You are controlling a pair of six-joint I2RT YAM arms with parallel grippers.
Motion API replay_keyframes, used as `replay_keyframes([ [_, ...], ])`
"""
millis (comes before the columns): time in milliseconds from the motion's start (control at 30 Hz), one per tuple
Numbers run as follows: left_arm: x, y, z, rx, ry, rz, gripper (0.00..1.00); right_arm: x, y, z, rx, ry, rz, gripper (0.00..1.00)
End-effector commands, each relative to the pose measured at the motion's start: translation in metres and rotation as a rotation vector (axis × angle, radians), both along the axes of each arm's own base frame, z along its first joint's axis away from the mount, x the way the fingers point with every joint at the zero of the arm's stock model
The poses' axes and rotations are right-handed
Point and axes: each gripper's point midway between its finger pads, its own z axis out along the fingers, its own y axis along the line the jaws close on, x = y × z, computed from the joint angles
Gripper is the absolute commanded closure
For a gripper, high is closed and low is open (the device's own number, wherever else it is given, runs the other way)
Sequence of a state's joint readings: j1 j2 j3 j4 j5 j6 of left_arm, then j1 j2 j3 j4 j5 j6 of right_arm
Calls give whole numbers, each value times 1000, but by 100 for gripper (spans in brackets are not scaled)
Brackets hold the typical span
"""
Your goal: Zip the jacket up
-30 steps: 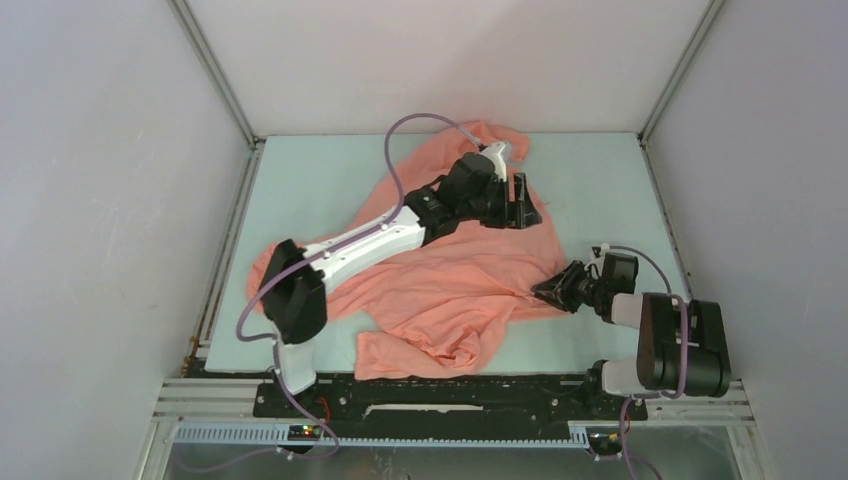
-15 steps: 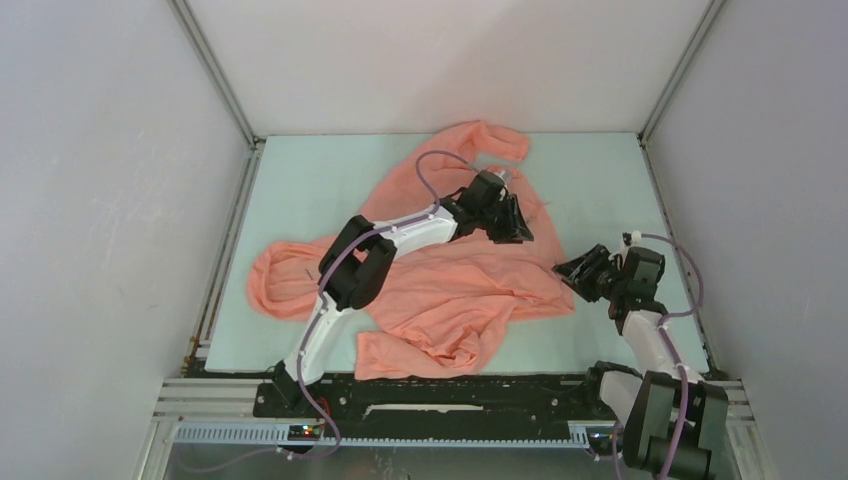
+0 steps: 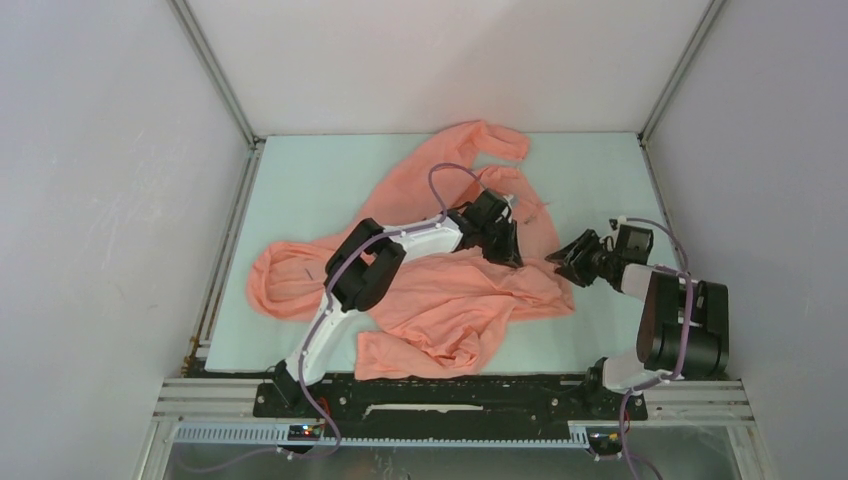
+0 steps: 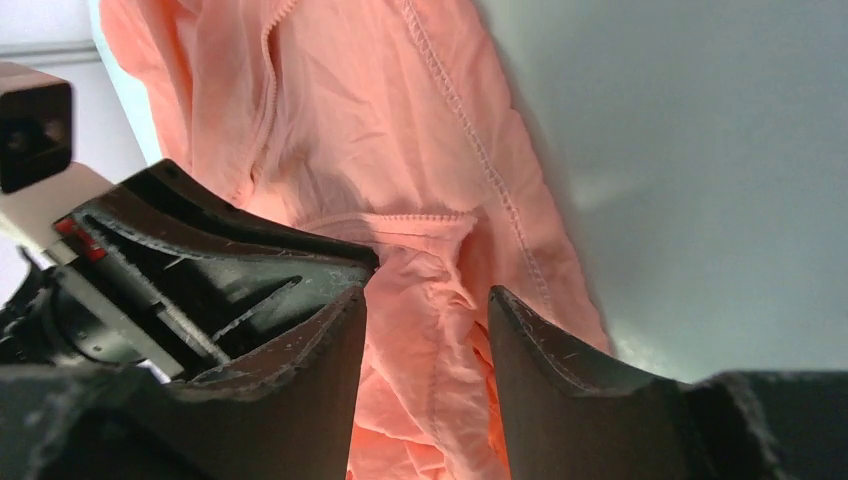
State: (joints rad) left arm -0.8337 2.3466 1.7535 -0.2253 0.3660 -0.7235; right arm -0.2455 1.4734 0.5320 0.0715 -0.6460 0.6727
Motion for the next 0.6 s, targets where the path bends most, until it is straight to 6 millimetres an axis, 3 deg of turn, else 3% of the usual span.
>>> replay_keyframes([
  [0,-11,2,28,14,-122,-93,75,19,15,8,-1,-70,77,50],
  [200,-11,2,50,13,-239,-114,73,35,23,-2,19,-60,102,55],
  [267,-10,3,58,30,-272,-124,73,41,28,1,34,-81,125,65],
  [333,-8,5,70,34,-302,-137,70,47,29,6,34,-124,139,86],
  [400,-1,9,90,35,-345,-141,65,55,29,17,28,-196,169,100],
  [567,36,31,166,-33,-491,-76,41,69,41,56,90,-442,284,100],
])
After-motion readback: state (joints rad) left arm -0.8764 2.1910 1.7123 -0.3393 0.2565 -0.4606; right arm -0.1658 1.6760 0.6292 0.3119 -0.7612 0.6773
